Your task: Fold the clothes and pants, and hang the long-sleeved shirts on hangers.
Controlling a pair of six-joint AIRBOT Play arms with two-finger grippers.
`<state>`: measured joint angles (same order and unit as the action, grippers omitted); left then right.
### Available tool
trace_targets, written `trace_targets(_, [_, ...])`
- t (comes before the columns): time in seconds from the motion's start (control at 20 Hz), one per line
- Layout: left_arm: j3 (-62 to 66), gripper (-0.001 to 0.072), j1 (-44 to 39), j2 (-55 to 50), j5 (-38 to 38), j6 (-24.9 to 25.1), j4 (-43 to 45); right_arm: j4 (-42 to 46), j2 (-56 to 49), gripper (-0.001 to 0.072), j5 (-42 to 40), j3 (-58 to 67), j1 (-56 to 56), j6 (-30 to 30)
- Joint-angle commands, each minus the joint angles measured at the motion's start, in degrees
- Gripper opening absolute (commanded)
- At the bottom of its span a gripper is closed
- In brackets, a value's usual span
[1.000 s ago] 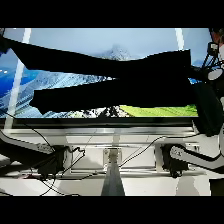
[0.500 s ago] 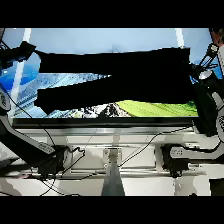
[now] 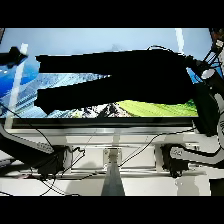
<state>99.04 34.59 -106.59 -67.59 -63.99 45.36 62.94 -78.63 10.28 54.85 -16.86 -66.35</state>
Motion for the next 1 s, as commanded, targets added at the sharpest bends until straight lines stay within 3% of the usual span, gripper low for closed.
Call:
trace_targets(0.0, [-0.1, 0.0005, 5.9, 3.3, -21.7, -0.9, 9.9, 3.7, 3.4, 0.0577, 3.4, 0.0, 0.0, 0.0])
trace_targets(0.1, [-0.7, 0.0005, 8.3, 6.4, -25.4, 0.2, 10.4, 5.2, 5.2, 0.0577, 5.6, 0.0, 0.0, 0.0])
trace_targets(0.25, [-8.2, 0.0005, 11.8, 14.3, -23.8, 1.9, 12.8, 6.5, 7.6, 0.0577, 8.9, 0.0, -0.6, 0.0])
trace_targets(0.5, [-41.1, 0.001, 16.2, 33.5, -2.6, 11.9, 11.7, 6.5, 9.6, 0.0576, 21.7, 0.0, -4.5, -0.3])
trace_targets(0.55, [-46.2, 0.01, 16.2, 35.4, 1.0, 14.8, 11.7, 6.5, 9.7, 0.0576, 24.3, 0.0, -5.1, -0.6])
trace_targets(0.65, [-54.1, 0.0559, 16.0, 36.2, 9.8, 15.6, 9.7, 6.4, 9.8, 0.0576, 27.4, 0.0, -5.4, -2.4])
trace_targets(0.7, [-56.7, 0.0626, 15.9, 35.4, 12.9, 15.6, 8.3, 6.3, 9.8, 0.0576, 28.1, 0.0, -5.4, -3.9])
trace_targets(0.85, [-58.4, 0.0626, 15.8, 29.9, 13.4, 17.1, 8.0, 6.2, 9.8, 0.0576, 28.8, 0.0, -5.4, -7.8])
trace_targets(0.95, [-58.3, 0.0626, 15.9, 26.6, 9.1, 21.2, 8.0, 6.2, 9.8, 0.0576, 30.0, 0.0, -5.4, -7.8])
